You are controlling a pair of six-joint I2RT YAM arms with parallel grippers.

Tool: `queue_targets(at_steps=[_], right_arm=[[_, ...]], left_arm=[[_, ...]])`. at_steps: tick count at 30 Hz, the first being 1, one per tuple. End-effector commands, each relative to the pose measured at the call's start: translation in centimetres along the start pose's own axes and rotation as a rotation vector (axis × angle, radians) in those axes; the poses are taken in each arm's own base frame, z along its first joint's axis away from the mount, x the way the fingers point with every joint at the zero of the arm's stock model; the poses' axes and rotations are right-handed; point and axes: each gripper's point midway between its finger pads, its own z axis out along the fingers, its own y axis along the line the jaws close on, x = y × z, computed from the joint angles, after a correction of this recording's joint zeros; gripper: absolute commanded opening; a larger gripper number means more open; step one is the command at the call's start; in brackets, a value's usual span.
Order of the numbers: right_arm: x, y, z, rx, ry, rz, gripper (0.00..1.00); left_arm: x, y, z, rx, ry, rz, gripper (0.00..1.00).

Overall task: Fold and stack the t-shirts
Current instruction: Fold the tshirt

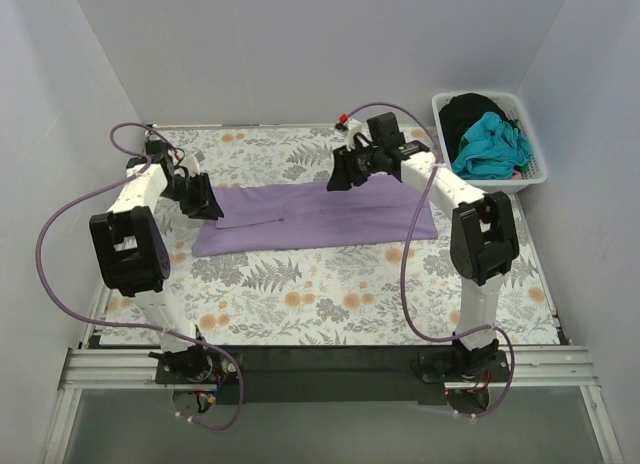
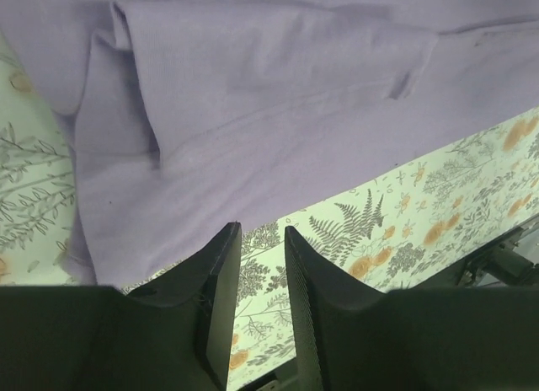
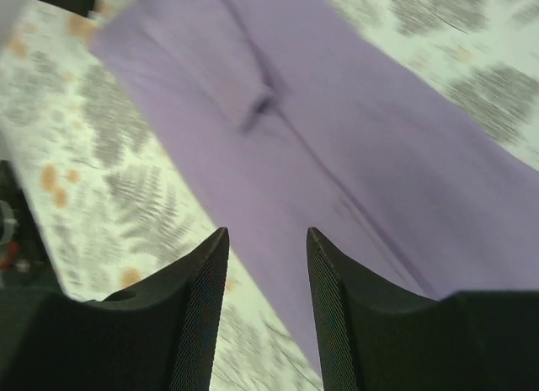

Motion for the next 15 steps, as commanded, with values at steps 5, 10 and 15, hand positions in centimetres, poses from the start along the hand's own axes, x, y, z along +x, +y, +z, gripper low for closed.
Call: queue_targets(at_steps=[5, 10, 15], right_arm=[[11.6, -10.3, -7.2, 0.300, 0.352, 0.068, 0.46], [14.5, -13.7, -9.1, 0.392, 0.462, 0.059, 0.45], [19.2, -13.2, -8.4, 0.309, 0.601, 0.158, 0.43]], left_arm=[[2.6, 0.3, 2.8, -0.116, 0.077, 0.014, 0.27], [3.4, 2.2, 4.8, -0.188, 0.119, 0.002, 0.29], [0.9, 4.4, 6.7, -0.259, 0.105, 0.000, 0.28]])
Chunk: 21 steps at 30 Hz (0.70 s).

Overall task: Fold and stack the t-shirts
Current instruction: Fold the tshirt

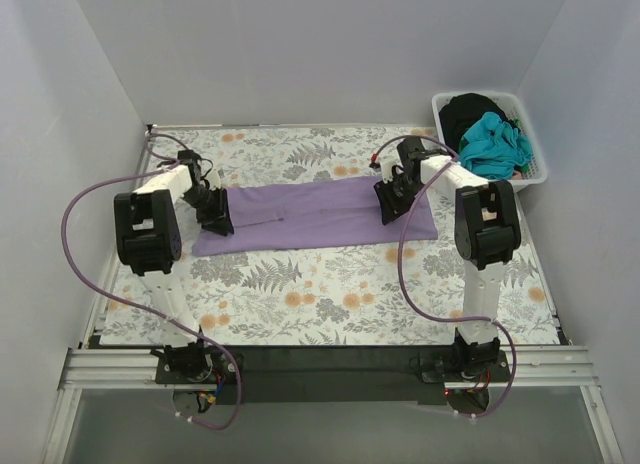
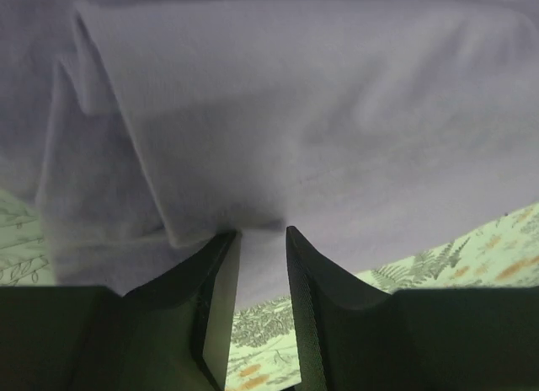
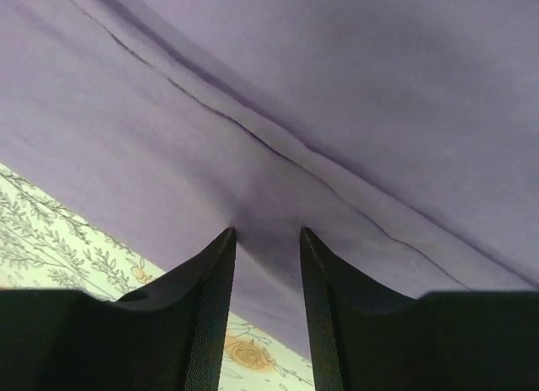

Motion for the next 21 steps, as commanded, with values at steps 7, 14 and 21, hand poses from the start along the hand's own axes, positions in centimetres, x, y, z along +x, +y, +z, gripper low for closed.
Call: queue_targets(at_steps=[7, 14, 21], right_arm=[[9.4, 7.3, 2.8, -0.275, 0.307, 0.027, 0.41], [12.3, 24.3, 0.1, -0.687, 0.362, -0.199, 0.45], [4.5, 29.0, -4.1, -0.748, 0.137, -0.353, 0.47]], left_arm=[[-9.8, 3.0, 4.2, -0.077, -0.080, 0.033, 0.28], [-22.0, -1.2, 1.9, 0.035, -0.343, 0.149, 0.34], [-22.3, -6.3, -7.8, 0.125, -0.589, 0.208, 0.37]])
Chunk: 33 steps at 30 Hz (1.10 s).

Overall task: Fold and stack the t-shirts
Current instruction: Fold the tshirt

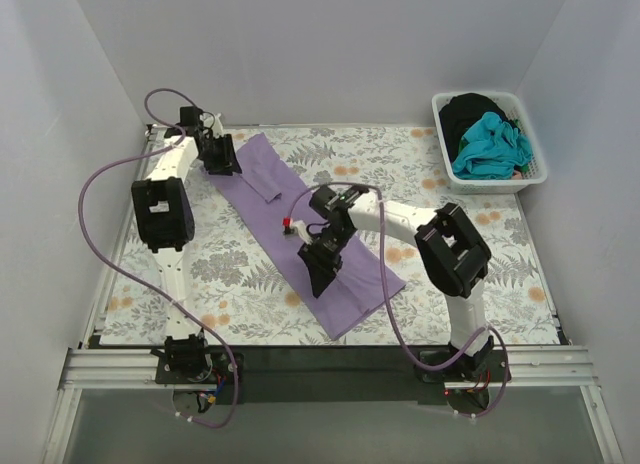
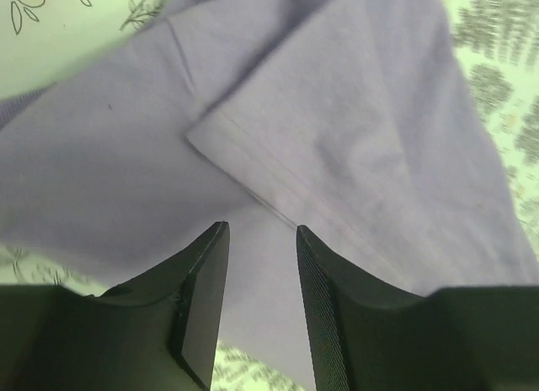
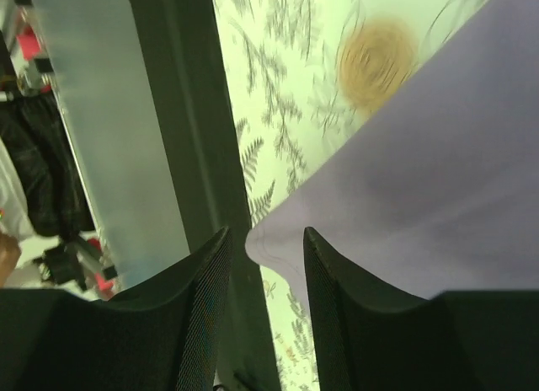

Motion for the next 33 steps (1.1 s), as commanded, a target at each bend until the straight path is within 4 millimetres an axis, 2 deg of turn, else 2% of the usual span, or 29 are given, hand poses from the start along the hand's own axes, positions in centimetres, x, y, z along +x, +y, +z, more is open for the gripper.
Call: queue_targets(at_steps=[1, 2, 3, 5, 6, 7, 9, 10, 13, 15, 17, 18, 19, 24, 28, 31, 33], right_arm=[[-4.4, 0.8, -6.5, 0.020, -0.198, -0.046, 0.48], [-4.8, 0.7, -7.5, 0.052, -0.217, -0.073, 0.48], [-4.8, 0.4, -8.0, 0.073, -0.224, -0.083, 0.48], [-4.2, -1.6, -8.8, 0.162, -0.210, -0.080, 0.48], [-3.9, -2.6, -9.0, 0.205, -0.193, -0.101, 0.47], [-3.2, -4.5, -9.1, 0.271, -0.157, -0.083, 0.44], [-2.6, -6.1, -9.1, 0.302, -0.137, -0.063, 0.38], [-2.1, -7.2, -9.0, 0.314, -0.120, -0.033, 0.30], [-1.4, -8.5, -8.6, 0.335, -0.091, -0.007, 0.19], [-1.0, -9.2, -8.3, 0.349, -0.078, 0.002, 0.18], [0.2, -9.9, -7.6, 0.355, -0.049, 0.038, 0.17], [0.7, -10.2, -7.3, 0.355, -0.036, 0.050, 0.16], [1.8, -10.3, -6.4, 0.346, -0.014, 0.067, 0.15], [4.9, -9.5, -2.9, 0.280, 0.072, 0.103, 0.13], [6.2, -6.8, 0.9, 0.178, 0.146, 0.072, 0.11], [5.7, -3.8, 3.0, 0.066, 0.141, 0.018, 0.11], [4.0, -2.5, 3.3, 0.025, 0.106, -0.030, 0.12]], left_arm=[[-6.5, -5.0, -8.4, 0.059, -0.262, 0.107, 0.38], [-6.1, -5.3, -9.0, 0.066, -0.260, 0.104, 0.38], [-6.4, -6.4, -11.0, 0.081, -0.287, 0.115, 0.38], [-5.6, -7.3, -11.8, 0.104, -0.283, 0.098, 0.40], [-4.5, -7.5, -11.7, 0.103, -0.262, 0.059, 0.40], [-4.1, -7.3, -11.5, 0.095, -0.250, 0.035, 0.40], [-2.9, -7.2, -10.9, 0.080, -0.198, 0.008, 0.37], [-2.3, -6.9, -10.1, 0.072, -0.170, -0.018, 0.35], [-0.2, -6.8, -8.5, 0.056, -0.087, -0.064, 0.24], [1.2, -6.8, -7.6, 0.053, -0.035, -0.083, 0.23], [2.7, -6.3, -6.9, 0.040, 0.005, -0.107, 0.22], [3.6, -7.7, -6.2, 0.044, 0.029, -0.084, 0.22], [4.0, -7.3, -5.9, 0.019, 0.036, -0.084, 0.22], [7.1, -5.4, -4.1, -0.070, 0.124, -0.095, 0.19], [8.7, -4.4, -3.1, -0.132, 0.174, -0.073, 0.19], [10.3, -3.6, -1.8, -0.172, 0.224, -0.057, 0.18], [10.5, -4.2, -0.9, -0.156, 0.240, -0.037, 0.17]])
